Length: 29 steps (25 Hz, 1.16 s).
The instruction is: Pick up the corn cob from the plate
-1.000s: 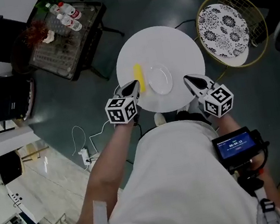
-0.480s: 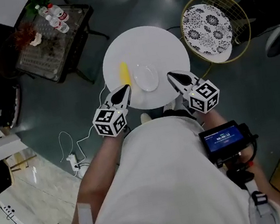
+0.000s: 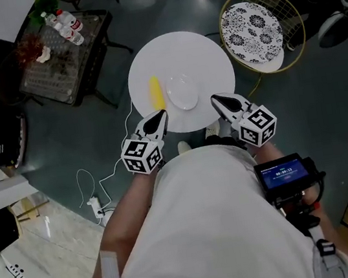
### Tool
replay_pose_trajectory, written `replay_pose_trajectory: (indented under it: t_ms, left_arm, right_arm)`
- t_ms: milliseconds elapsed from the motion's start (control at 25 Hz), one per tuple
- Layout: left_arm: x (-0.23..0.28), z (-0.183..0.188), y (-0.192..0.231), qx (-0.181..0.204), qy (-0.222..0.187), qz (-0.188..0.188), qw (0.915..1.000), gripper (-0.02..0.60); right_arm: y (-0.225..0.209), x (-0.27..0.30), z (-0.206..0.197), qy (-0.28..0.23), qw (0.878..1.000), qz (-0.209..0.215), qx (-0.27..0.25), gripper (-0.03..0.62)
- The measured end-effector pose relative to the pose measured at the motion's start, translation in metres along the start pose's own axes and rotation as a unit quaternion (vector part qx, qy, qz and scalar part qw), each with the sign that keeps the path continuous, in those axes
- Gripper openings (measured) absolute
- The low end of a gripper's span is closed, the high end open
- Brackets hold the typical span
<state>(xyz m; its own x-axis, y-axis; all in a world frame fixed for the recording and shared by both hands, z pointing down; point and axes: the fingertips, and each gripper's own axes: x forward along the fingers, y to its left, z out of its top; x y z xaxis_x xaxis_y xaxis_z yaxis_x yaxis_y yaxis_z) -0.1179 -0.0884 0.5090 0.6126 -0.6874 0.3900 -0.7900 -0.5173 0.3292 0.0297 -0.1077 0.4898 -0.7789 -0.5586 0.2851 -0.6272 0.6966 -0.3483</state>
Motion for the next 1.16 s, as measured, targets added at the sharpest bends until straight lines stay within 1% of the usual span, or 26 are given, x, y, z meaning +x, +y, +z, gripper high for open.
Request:
replay_pose_trajectory:
  t_ms: [280,560,1160]
  left_arm:
    - [-0.008,-0.013,-0.002,0.000,0.009,-0.005,1.0000,0.009]
    - [-0.003,-0.013,0.001,0.001,0.015,-0.002,0.9999,0.008]
    - [0.009,-0.019,0.001,-0.001,0.031,0.002,0.9995,0.008]
  right_arm:
    - [0.012,-0.009,-0.009,-0.001,1.000,-0.006,-0.008,0.006]
    - [0.007,-0.004,-0.002,-0.004,1.000,-0.003,-0.007,0.006]
    - [-0.002,-0.004,-0.006,0.001,1.000,0.001,0.001,0.006]
